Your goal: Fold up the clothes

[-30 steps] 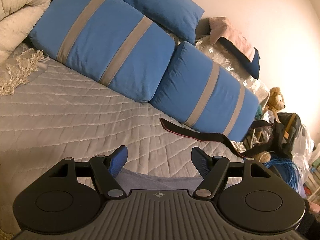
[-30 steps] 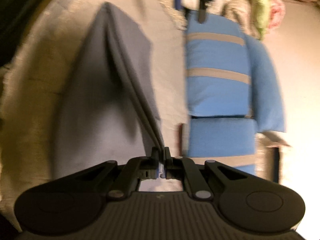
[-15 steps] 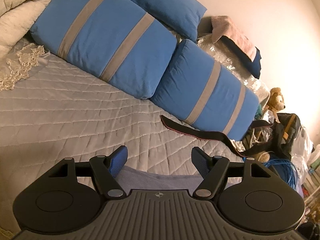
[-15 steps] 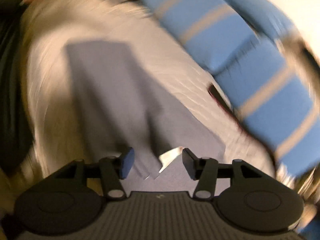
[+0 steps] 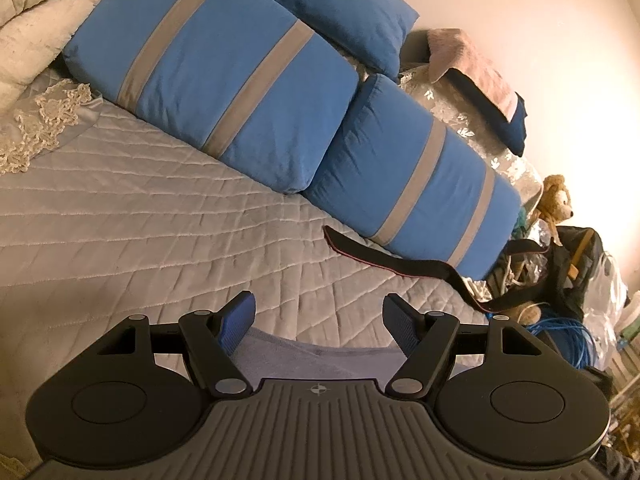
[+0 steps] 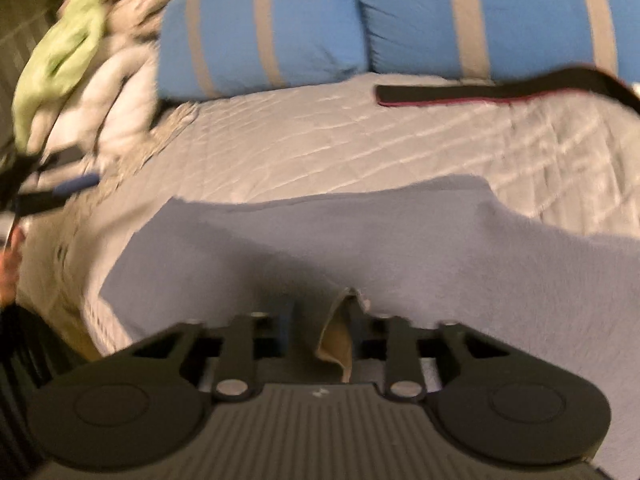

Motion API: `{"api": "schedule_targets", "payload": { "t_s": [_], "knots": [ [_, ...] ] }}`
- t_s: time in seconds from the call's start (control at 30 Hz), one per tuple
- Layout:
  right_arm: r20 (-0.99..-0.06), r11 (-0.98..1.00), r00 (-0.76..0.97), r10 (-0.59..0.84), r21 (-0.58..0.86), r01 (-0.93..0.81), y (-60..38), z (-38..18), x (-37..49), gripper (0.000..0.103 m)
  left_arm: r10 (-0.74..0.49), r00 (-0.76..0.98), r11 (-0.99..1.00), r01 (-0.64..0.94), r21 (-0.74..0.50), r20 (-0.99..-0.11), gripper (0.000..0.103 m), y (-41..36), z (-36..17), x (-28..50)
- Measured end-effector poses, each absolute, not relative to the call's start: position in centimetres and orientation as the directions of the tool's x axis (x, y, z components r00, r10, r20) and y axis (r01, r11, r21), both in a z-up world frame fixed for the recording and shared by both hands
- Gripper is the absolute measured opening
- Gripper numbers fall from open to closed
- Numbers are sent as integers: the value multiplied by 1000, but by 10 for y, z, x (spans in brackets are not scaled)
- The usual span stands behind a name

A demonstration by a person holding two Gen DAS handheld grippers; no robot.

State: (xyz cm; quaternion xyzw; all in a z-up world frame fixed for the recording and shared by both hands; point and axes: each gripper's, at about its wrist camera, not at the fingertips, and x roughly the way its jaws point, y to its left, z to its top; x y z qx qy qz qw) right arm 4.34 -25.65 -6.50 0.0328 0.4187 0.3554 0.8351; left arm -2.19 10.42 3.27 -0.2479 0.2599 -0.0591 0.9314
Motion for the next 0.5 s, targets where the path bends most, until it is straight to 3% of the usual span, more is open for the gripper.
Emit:
{"api": "schedule_targets", "payload": {
  "t_s": [0.07,0.23,0.27,0.33,0.37,0.5],
  "knots": [
    [-669,762,420,614,361,-538,-260,-67,50,8,-241,856,871,-17,-491,-457,69,104,33,-21],
    [-684,808,488,542,264,-527,-257,-73,57,8,-244,854,872,-15,-490,-460,69,104,32,-21],
    [-694,821,511,507,210,-531,-255,-73,55,16,-244,853,871,-17,-491,-462,69,104,32,-21],
    [-701,837,564,438,89,-540,-250,-74,51,18,-243,852,871,-19,-491,-464,69,104,31,-21],
    [-696,840,591,408,33,-541,-248,-73,48,30,-243,852,871,-19,-491,-464,69,104,31,-21],
    [-669,810,637,384,-87,-579,-247,-66,30,53,-241,851,871,-22,-490,-466,69,104,31,-21]
  ]
}}
